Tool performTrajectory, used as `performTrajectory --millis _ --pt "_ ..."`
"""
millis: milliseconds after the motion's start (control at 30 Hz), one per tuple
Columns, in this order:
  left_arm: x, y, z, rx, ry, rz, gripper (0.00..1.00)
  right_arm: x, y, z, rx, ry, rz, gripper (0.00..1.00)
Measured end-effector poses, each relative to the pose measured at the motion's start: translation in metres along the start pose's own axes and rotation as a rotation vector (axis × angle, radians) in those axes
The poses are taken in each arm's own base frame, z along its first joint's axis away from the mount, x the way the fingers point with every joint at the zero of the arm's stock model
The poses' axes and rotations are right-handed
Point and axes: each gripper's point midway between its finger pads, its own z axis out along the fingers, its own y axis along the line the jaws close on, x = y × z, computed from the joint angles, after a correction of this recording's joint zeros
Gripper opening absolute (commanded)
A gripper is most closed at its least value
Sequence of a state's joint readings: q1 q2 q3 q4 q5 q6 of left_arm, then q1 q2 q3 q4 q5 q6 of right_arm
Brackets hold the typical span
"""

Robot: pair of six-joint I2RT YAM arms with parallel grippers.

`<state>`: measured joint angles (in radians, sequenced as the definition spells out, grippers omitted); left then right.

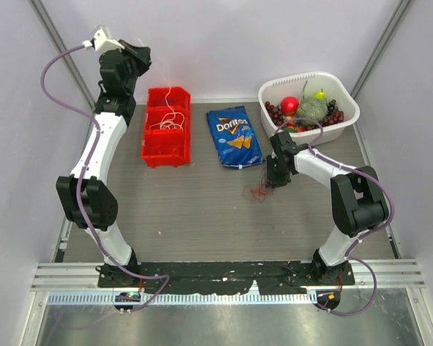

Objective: Untangle the cables

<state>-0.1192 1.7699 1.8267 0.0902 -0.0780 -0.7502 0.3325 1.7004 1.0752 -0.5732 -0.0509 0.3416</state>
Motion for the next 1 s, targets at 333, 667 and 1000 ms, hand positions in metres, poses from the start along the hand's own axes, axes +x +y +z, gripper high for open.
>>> performTrajectory --millis 333,667,1000 --pt "0.076 0.091 -0.019 -0.276 0.160 0.016 0.00 0.000 0.000 0.000 0.000 0.000 0.000 0.28" --pt "0.113 0.154 -0.066 -0.619 0.235 -0.110 0.00 0.000 0.000 0.000 0.001 0.002 0.001 0.28" --pt "0.163 0.188 -0.068 -0.766 0.367 -0.161 0.00 0.001 -0.001 0.000 0.002 0.004 0.001 0.28"
